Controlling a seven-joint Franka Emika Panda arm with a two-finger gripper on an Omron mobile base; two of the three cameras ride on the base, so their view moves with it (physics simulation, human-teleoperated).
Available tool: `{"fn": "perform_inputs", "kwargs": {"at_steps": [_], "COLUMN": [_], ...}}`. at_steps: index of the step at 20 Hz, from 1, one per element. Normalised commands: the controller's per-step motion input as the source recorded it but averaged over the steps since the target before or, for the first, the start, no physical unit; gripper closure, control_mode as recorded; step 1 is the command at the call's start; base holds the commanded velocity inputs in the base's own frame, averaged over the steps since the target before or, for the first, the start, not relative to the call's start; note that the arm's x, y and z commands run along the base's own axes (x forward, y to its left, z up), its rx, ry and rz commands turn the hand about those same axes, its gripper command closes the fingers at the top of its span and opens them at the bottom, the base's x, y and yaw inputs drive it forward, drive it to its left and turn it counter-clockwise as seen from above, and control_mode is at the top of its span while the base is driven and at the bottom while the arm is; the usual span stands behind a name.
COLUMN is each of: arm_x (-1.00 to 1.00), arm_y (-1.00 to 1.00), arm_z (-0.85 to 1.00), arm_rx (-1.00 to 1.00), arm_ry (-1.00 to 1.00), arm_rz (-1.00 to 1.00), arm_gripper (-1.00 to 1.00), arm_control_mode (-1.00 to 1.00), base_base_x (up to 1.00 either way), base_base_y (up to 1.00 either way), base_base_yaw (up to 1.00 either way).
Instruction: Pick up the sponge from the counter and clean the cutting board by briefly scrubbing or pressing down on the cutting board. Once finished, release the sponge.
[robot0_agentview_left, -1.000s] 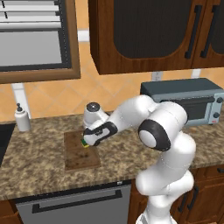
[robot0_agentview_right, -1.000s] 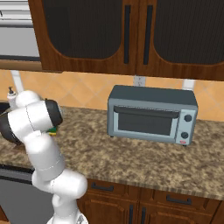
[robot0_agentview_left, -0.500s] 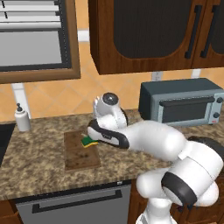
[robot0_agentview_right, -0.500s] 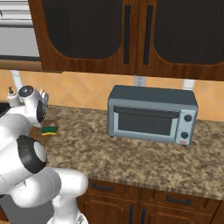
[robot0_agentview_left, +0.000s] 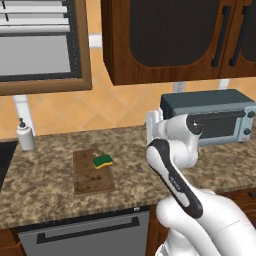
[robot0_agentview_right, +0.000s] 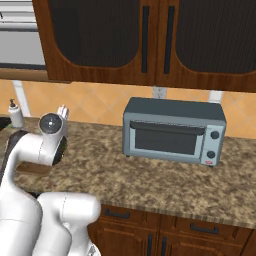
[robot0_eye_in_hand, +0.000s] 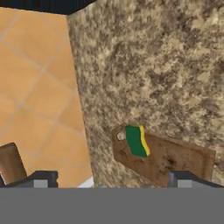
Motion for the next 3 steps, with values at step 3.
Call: {"fn": "perform_inputs", "kwargs": {"at_steps": [3], "arm_x": [-0.74], "arm_y": [-0.99], "arm_z": [0.98], "arm_rx": [0.26], "arm_ry": [-0.07], "arm_rz": [-0.03], "arm_gripper": [-1.0], "arm_control_mode": [-1.0], "base_base_x": [0.0], "base_base_y": [0.0], "base_base_yaw": [0.0]}}
